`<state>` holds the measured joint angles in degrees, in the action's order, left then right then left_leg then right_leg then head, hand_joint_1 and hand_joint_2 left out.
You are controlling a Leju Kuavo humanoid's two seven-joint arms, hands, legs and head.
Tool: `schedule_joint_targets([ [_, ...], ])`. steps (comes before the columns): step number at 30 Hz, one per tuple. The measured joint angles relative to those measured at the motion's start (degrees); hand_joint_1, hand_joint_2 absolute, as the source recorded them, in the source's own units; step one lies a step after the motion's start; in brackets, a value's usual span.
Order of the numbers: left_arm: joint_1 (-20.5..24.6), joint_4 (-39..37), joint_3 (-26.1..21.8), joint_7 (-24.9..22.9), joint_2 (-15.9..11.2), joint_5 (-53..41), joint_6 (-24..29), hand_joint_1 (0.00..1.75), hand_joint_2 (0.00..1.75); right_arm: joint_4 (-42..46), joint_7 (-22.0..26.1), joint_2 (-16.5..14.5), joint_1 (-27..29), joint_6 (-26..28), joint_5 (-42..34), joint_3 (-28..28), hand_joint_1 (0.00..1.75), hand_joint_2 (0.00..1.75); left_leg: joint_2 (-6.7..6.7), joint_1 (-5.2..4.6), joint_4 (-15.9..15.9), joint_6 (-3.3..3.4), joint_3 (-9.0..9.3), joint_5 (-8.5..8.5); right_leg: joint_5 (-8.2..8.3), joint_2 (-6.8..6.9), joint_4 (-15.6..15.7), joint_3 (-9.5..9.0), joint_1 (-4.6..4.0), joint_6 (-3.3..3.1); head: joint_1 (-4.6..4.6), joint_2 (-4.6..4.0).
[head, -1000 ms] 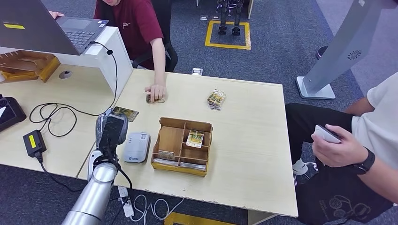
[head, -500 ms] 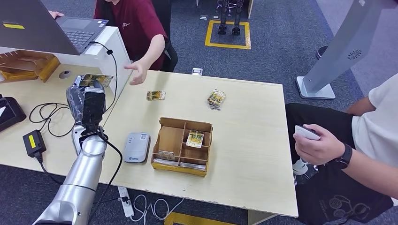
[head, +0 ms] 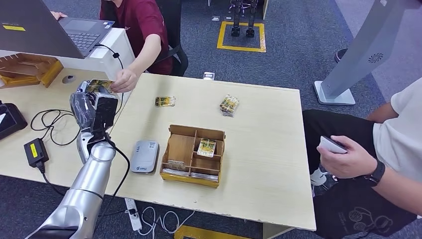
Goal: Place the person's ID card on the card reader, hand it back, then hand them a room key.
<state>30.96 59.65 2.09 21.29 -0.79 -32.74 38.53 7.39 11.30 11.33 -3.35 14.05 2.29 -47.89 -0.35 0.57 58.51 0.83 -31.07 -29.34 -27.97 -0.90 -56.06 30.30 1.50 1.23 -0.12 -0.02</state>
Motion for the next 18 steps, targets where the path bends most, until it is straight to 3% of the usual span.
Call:
schedule_joint_targets([
  [1,0.00,-0.18,-0.02,0.07,-0.01,0.06,-0.04,0.00,1.75,0.02,0.00,0.02,0.00,0.00,0.00,-0.01,0.00,1.75,0.00,0.00,0.00,0.00,0.00,0.00,0.00,0.00,0.00,0.00,0.00,0.00,0.00,0.00],
  [5,-0.02,-0.59,-0.20,0.27,-0.04,2.41,-2.44,0.00,1.75,0.02,0.00,0.09,0.01,0.04,-0.16,-0.02,0.00,1.75,-0.01,0.00,0.00,0.00,0.00,0.00,0.00,0.01,0.00,0.00,0.00,0.00,0.00,0.00],
  [10,-1.72,2.00,-0.17,-2.32,-0.03,8.30,-12.84,0.00,1.75,0.00,0.36,0.10,0.39,0.49,-1.73,-0.01,0.00,1.75,0.02,0.00,0.00,0.00,0.00,0.00,0.00,-0.02,0.00,0.01,0.00,0.00,0.01,0.00],
  [14,-6.78,10.40,1.90,-4.01,-1.18,10.52,-23.08,0.00,1.75,-0.16,1.48,0.12,1.50,0.84,-3.63,0.15,0.00,1.75,0.03,0.00,0.00,0.01,-0.04,-0.02,-0.02,-0.04,0.00,0.05,0.00,0.00,0.01,0.00],
  [18,-13.35,21.05,6.84,-3.40,-4.84,6.11,-30.55,0.00,1.75,-0.68,2.28,0.14,2.33,0.88,-5.01,0.29,0.00,1.75,0.06,0.00,0.00,0.02,-0.14,-0.03,-0.04,-0.05,0.00,0.15,0.00,-0.01,0.01,0.00],
])
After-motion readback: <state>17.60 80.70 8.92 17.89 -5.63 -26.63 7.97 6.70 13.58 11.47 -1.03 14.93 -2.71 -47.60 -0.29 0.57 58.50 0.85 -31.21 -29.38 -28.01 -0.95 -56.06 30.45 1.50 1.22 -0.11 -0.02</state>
